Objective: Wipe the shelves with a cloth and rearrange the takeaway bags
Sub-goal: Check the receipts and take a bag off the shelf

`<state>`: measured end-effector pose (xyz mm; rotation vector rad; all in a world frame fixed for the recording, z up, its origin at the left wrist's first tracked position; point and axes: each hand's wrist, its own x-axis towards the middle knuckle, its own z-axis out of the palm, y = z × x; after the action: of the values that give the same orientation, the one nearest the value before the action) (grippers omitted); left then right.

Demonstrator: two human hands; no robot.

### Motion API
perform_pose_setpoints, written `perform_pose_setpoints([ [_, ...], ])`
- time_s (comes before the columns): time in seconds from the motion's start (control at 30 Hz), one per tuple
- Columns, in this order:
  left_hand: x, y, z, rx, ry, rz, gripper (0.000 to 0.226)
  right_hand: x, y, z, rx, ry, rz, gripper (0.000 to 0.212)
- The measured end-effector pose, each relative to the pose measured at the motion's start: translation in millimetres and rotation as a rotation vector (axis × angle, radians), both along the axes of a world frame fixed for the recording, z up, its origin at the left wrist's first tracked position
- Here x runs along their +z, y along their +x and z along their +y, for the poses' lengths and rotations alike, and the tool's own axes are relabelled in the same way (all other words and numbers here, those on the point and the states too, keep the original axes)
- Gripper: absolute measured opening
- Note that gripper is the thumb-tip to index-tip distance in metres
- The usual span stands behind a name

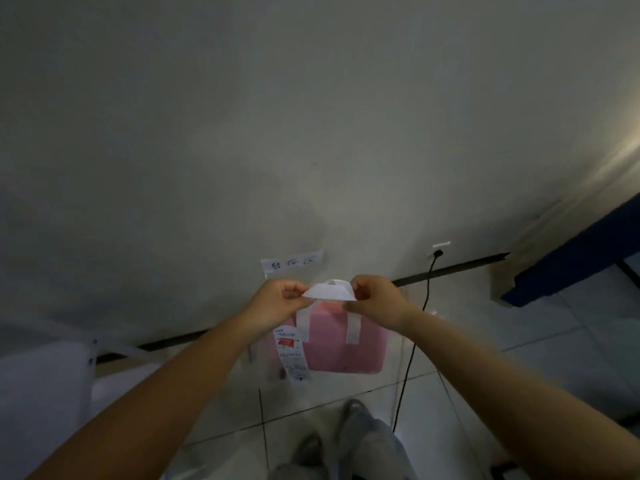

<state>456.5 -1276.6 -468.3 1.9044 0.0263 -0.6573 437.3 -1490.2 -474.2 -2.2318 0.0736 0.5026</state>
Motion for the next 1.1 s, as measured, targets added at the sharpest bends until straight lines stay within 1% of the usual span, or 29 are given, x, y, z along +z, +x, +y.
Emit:
perform_pose_setpoints([
  [0.17,-42,38,-19,0.056,0.082,-0.018,0.014,-40,59,-16,0.121,-0.115,-0.010,0.015],
  [0.23,-64,52,-25,0.069,0.122,-0.023,0.012,-61,78,-17,0.145,-0.163,-0.014,0.012],
  [0.33,-100,67,-31,0.098,0.178,-0.040,0.006,-97,98,-17,0.145,-0.210,-0.005,0.010],
  [0.4,-127,74,-32,0.127,0.179,-0.021,0.008,-124,106,-17,0.130,-0.222,-0.007,0.007],
  [0.5,-167,88,-31,0.165,0.176,-0.005,0.010,-166,116,-14,0.117,-0.225,-0.034,0.009],
  [0.6,-214,101,-26,0.195,0.161,0.000,0.012,-211,129,-9,0.119,-0.214,-0.052,0.006],
  [0.7,-261,109,-19,0.201,0.166,0.004,0.017,-257,139,-3,0.141,-0.206,-0.053,0.010],
  [0.77,-296,112,-14,0.198,0.169,-0.007,0.020,-290,144,2,0.163,-0.206,-0.042,0.008],
  [0.9,-367,114,-10,0.178,0.243,-0.045,0.016,-361,148,13,0.211,-0.234,0.013,0.005],
  [1.0,-421,112,-8,0.160,0.277,-0.027,0.013,-415,151,19,0.197,-0.253,0.049,0.013],
  [1.1,-470,111,-2,0.156,0.311,-0.005,0.013,-462,154,24,0.193,-0.256,0.089,0.009],
])
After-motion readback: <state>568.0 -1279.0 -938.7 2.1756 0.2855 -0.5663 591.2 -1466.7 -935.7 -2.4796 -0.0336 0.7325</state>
